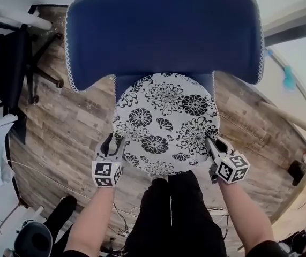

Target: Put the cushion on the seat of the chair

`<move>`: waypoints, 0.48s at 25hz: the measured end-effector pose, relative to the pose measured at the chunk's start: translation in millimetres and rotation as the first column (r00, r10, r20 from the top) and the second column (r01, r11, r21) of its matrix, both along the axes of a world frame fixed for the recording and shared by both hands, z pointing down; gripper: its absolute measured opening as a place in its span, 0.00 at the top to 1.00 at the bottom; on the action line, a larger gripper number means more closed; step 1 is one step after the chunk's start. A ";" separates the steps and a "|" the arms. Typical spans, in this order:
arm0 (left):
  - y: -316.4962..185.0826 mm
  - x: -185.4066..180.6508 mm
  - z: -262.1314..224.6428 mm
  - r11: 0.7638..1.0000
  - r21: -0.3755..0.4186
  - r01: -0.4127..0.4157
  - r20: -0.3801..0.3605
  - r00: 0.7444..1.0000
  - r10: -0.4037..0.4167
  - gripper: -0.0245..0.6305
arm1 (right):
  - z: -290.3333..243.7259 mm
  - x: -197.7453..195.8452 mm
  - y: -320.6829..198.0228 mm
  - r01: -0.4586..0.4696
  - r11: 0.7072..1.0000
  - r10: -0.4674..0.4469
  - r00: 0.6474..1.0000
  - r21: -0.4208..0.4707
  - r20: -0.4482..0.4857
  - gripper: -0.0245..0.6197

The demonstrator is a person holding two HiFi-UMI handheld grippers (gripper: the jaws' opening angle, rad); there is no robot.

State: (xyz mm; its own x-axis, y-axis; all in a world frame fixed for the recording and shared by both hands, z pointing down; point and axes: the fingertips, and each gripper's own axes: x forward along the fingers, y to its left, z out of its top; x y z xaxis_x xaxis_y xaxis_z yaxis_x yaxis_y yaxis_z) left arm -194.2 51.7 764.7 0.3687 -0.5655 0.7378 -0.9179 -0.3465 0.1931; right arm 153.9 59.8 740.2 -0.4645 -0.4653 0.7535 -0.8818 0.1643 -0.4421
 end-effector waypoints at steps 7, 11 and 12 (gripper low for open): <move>-7.5 -18.9 -4.4 0.998 0.008 0.064 0.053 0.997 -0.064 0.67 | 8.4 26.6 -0.1 0.004 1.000 -0.009 0.971 -0.021 -0.237 0.65; -22.3 -36.2 -33.7 0.982 0.068 0.176 0.031 0.983 -0.178 0.67 | -2.2 35.0 -0.3 -0.010 1.000 0.012 0.962 0.009 -0.273 0.65; -24.8 -37.1 -40.1 0.981 0.080 0.177 0.025 0.983 -0.180 0.67 | -6.7 34.2 -0.8 -0.008 1.000 0.012 0.963 0.018 -0.269 0.65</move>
